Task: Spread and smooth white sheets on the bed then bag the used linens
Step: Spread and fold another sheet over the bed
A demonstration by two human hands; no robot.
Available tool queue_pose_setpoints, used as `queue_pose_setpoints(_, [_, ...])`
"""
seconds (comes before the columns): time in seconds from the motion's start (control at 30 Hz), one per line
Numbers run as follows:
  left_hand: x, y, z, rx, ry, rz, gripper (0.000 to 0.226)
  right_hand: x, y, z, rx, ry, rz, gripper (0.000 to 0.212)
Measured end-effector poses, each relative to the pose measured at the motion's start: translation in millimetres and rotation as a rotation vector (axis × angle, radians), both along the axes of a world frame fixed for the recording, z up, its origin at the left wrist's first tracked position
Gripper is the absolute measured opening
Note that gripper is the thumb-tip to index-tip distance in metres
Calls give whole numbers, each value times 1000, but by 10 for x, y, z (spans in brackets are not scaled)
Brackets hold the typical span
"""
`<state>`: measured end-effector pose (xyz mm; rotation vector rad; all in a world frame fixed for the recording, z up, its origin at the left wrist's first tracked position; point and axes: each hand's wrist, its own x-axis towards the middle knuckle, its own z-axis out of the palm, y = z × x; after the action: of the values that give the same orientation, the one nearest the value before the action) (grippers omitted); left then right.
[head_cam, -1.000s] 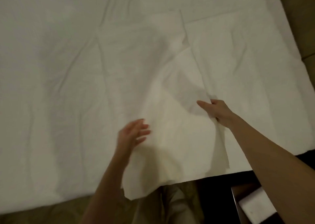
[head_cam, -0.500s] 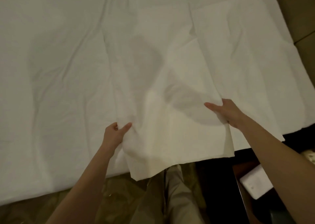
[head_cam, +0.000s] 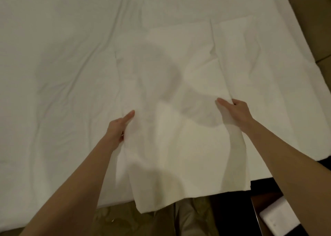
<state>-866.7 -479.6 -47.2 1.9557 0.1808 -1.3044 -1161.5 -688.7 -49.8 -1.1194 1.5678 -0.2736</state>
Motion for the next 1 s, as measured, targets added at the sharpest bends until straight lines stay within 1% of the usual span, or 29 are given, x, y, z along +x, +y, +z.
queue_pose_setpoints(0.03, [47, -100, -36, 7, -43, 12, 89, 93, -101, -11, -17, -19, -13, 31])
queue_pose_setpoints(0.07, [98, -210, -53, 7, -85, 14, 93, 195, -211, -10, -30, -35, -21, 31])
queue_pose_setpoints(0.13, [168, -439, -54, 2, -149, 17, 90, 394, -440, -3, -53, -62, -12, 26])
queue_pose_setpoints(0.17, [212, -556, -71, -12, -182, 26, 81, 489, -570, -11, -68, -63, -4, 23])
queue_pose_setpoints(0.23, [305, -740, -61, -31, -263, 32, 50, 658, -792, -25, -126, -49, 7, 18])
queue_pose_setpoints(0.27, [356, -806, -54, -62, -304, 38, 39, 730, -884, -32, -168, -42, 15, 15])
queue_pose_setpoints(0.3, [403, -841, -57, -99, -325, 50, 34, 766, -956, -50, -212, -33, 30, 12])
queue_pose_setpoints(0.4, [460, -784, -92, -159, -350, 83, 34, 708, -1002, -152, -280, -73, 35, 9])
queue_pose_setpoints(0.47, [432, -743, -196, -133, -381, 55, 33, 643, -979, -259, -264, -94, 30, 10])
queue_pose_setpoints(0.5, [402, -733, -251, -110, -388, 45, 31, 621, -977, -319, -259, -70, 38, 10])
queue_pose_setpoints(0.6, [398, -761, -334, -75, -312, 84, 28, 622, -1062, -377, -218, -49, 19, 12])
queue_pose_setpoints(0.67, [434, -718, -354, -30, -227, 96, 34, 638, -1087, -374, -210, -32, 25, 17])
queue_pose_setpoints(0.8, [403, -532, -350, 15, -107, 42, 48, 776, -952, -330, -356, 144, -18, 40])
queue_pose_setpoints(0.87, [342, -474, -310, 2, -71, 8, 59, 872, -805, -288, -450, 193, -18, 52])
queue_pose_setpoints(0.9, [329, -457, -308, -5, -60, 3, 62, 939, -668, -232, -504, 194, 11, 54])
queue_pose_setpoints(0.97, [339, -448, -301, -21, -37, 10, 51, 1085, -240, -183, -569, 139, 96, 56])
queue_pose_setpoints(1.0, [358, -450, -304, -25, -21, 19, 46, 1162, 43, -182, -550, 117, 170, 61])
